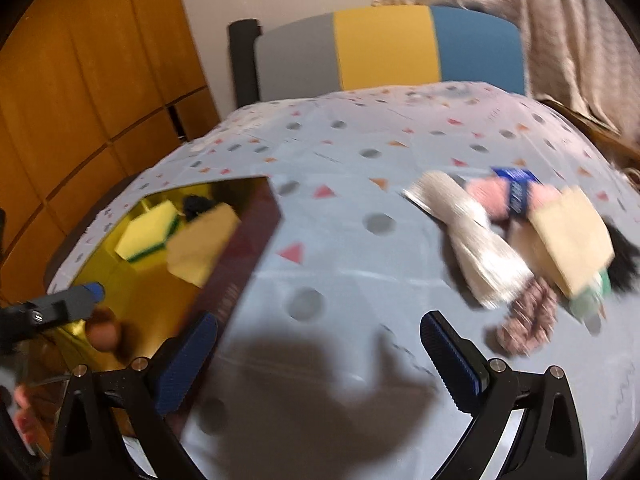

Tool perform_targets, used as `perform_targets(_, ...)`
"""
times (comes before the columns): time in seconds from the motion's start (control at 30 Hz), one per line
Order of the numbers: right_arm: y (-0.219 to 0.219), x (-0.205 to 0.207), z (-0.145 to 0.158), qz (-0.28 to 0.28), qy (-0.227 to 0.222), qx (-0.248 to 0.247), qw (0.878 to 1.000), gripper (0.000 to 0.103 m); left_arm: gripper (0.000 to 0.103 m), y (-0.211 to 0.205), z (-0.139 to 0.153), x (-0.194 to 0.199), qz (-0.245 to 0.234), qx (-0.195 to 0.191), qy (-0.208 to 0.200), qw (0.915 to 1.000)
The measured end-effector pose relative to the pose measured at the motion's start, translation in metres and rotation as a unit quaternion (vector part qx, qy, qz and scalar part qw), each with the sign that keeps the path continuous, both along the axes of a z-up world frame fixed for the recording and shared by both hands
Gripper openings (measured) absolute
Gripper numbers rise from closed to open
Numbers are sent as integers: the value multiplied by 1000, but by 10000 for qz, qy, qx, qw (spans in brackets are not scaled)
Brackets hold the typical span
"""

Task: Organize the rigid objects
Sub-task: 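Grasp the green-capped white bottle from the pile with the right gripper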

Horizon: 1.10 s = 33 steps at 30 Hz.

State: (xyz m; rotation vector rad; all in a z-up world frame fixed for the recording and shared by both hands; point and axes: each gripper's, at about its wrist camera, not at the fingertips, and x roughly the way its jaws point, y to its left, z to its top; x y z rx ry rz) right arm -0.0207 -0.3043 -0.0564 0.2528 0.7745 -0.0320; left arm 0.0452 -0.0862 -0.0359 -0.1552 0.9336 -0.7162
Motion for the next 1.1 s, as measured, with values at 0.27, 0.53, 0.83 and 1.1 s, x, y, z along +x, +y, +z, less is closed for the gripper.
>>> perform_targets(0.27,-63,16,-1,-520,93,-439,9976,88,78,-27,8,-13,-274,152,-129,9994)
perform_targets(0.53,-110,74,-17,-688,544,-757,9933,82,78,-23,14,-16,-172,328,-194,9991)
perform_targets(0.83,-107,75,-36,-664,897,-164,9936,47,78,-25,12,-15,-110,364,-141,9992)
perform_targets(1.1,-65,28,-33,-266,503,802,9952,55,78,-45,12,-24,-345,406,-170,9984)
